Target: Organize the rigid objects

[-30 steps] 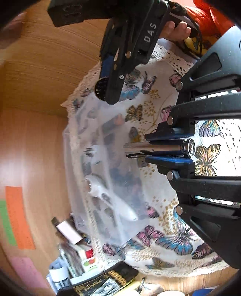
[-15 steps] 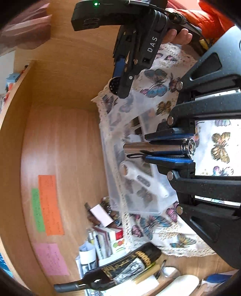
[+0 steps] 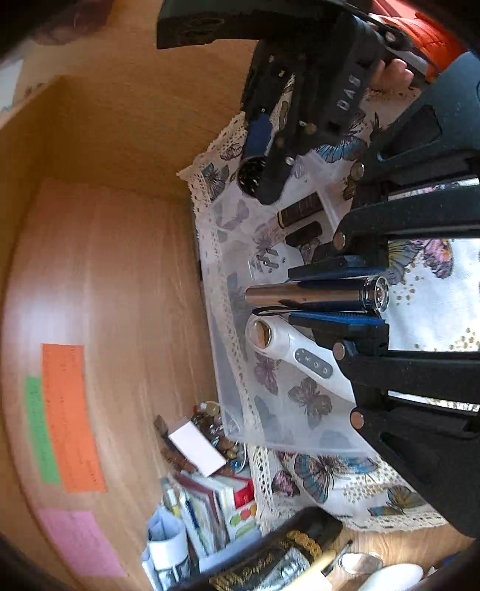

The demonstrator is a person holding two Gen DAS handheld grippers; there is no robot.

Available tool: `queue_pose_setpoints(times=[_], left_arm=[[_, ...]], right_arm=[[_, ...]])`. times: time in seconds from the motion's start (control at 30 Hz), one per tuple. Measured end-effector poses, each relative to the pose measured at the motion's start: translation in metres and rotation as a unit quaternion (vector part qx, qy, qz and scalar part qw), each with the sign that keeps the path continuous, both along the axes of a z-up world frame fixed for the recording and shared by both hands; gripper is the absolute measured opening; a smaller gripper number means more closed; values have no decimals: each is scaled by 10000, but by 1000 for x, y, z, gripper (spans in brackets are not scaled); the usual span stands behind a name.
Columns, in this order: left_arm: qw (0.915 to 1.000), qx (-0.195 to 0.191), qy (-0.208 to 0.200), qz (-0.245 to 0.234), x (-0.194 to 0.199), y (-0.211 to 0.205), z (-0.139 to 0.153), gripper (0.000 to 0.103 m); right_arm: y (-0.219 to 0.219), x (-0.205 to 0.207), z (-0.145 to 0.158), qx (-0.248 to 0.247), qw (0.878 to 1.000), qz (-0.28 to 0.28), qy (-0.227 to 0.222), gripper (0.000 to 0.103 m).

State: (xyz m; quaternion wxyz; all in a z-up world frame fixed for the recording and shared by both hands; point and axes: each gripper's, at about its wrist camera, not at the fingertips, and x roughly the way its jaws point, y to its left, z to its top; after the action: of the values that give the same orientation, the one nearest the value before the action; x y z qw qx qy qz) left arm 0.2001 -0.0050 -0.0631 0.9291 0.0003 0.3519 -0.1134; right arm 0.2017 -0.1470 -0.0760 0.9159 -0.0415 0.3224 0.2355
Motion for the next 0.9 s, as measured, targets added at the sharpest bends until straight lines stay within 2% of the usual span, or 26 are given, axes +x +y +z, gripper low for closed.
queue_pose_setpoints(times=[0.2, 0.3, 0.47, 0.6, 0.73, 0.9], left_arm=[[9994, -176, 297, -19, 23, -1, -16, 16], [9990, -189, 396, -15, 29, -4, -24, 16], [9995, -78, 318, -7, 27, -10, -25, 16], [9999, -6, 160, 13, 17, -10, -15, 23], [9999, -16, -75, 80, 2, -4, 0, 28], [9984, -1, -516, 243, -26, 2, 24, 48]], right_arm=[[3, 18, -20, -68, 9995, -71, 317, 33], [6, 18, -22, -137, 9994, -14, 306, 33], [8, 17, -23, -182, 9993, 46, 314, 33], [5, 16, -19, -127, 9993, 60, 345, 34], [0, 4, -5, -59, 9998, 60, 159, 37], [-7, -17, 22, 119, 9997, 10, -231, 43]])
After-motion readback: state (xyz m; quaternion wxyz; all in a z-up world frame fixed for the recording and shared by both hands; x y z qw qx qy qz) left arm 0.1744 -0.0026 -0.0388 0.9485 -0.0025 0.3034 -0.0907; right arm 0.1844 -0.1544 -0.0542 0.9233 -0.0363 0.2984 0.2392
